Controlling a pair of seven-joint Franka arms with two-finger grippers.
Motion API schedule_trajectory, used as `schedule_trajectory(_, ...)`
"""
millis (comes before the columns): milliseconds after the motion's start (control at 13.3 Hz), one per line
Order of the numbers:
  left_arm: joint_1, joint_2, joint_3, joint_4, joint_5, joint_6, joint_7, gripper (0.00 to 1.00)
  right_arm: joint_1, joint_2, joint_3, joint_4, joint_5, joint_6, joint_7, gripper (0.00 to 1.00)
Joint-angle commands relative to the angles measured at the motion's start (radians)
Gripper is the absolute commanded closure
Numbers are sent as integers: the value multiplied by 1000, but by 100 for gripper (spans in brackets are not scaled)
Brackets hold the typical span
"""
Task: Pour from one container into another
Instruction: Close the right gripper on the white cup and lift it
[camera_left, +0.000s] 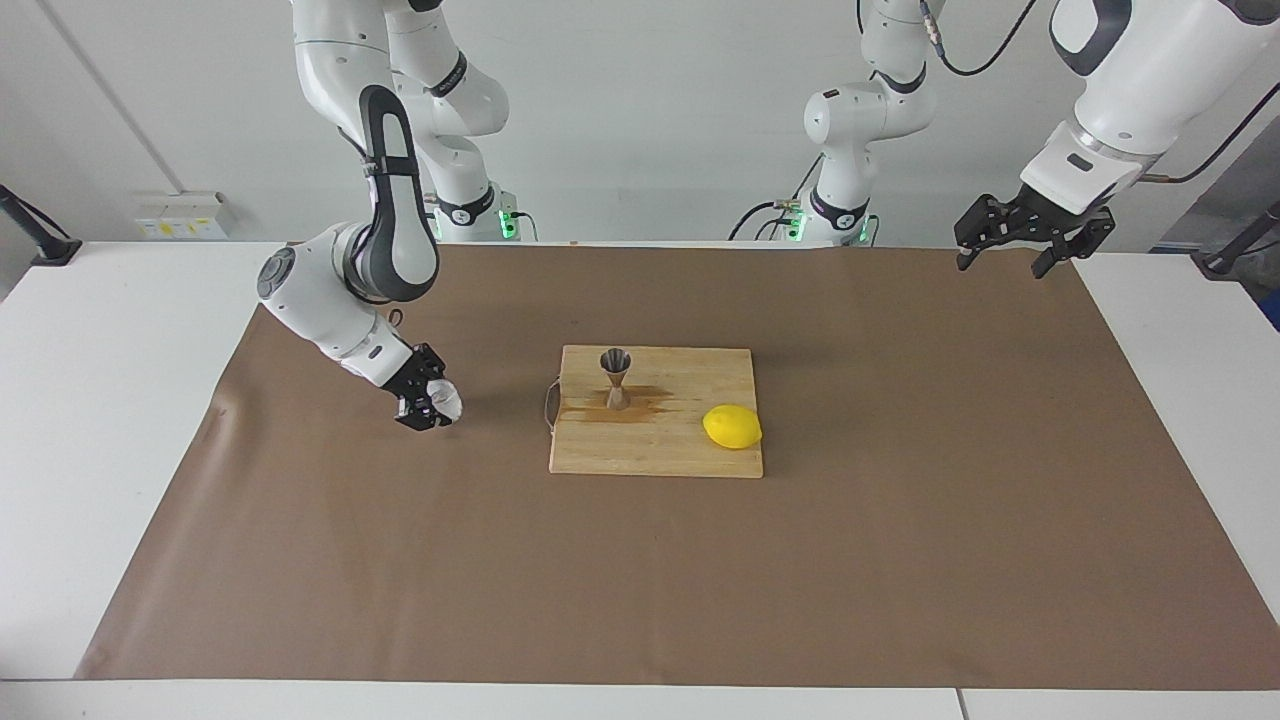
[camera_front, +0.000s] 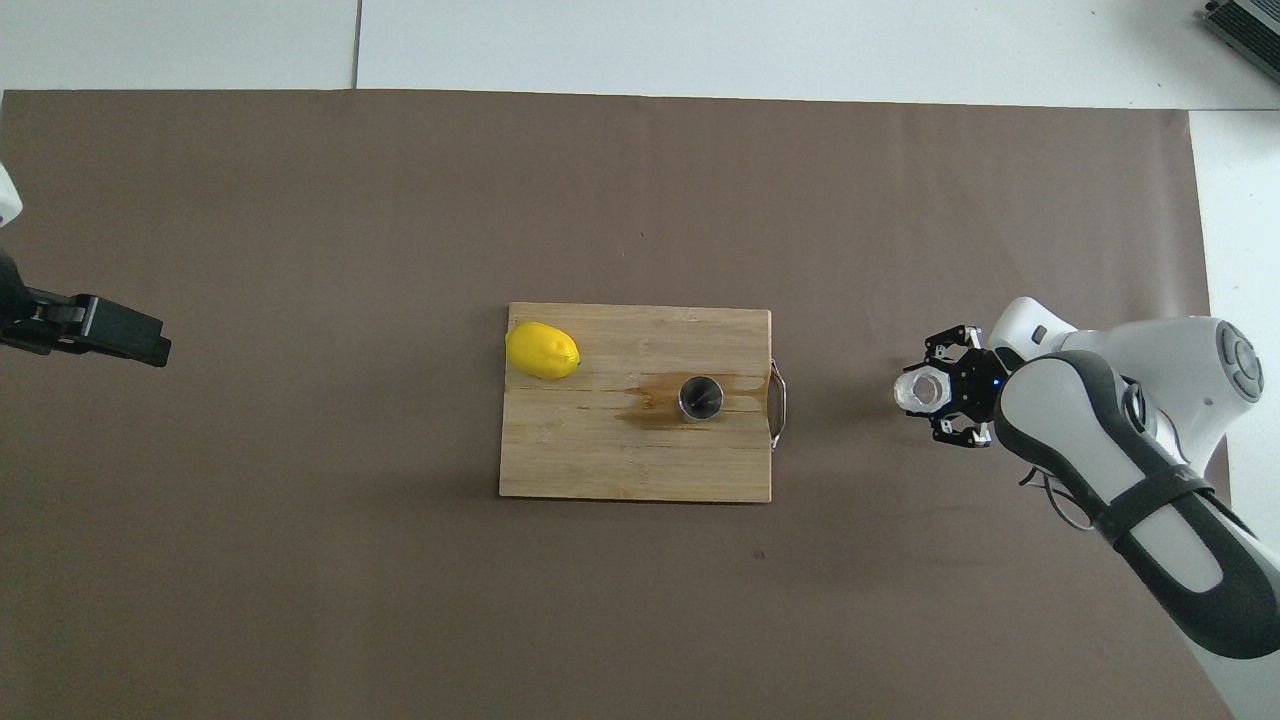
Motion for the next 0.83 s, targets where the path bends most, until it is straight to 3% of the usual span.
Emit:
schedule_trajectory(0,9,-4,-4,7,-5,-4,0,0,26,-19,9,30,31,-28,73,65)
schedule_trajectory(377,9,-4,-4,7,-5,-1,0,0,101,-33,9,101,8,-97,263,65)
schedule_trajectory(753,4,-4,-5,7,-5,-1,-2,0,201,-35,10,202,-123,-147,535,65)
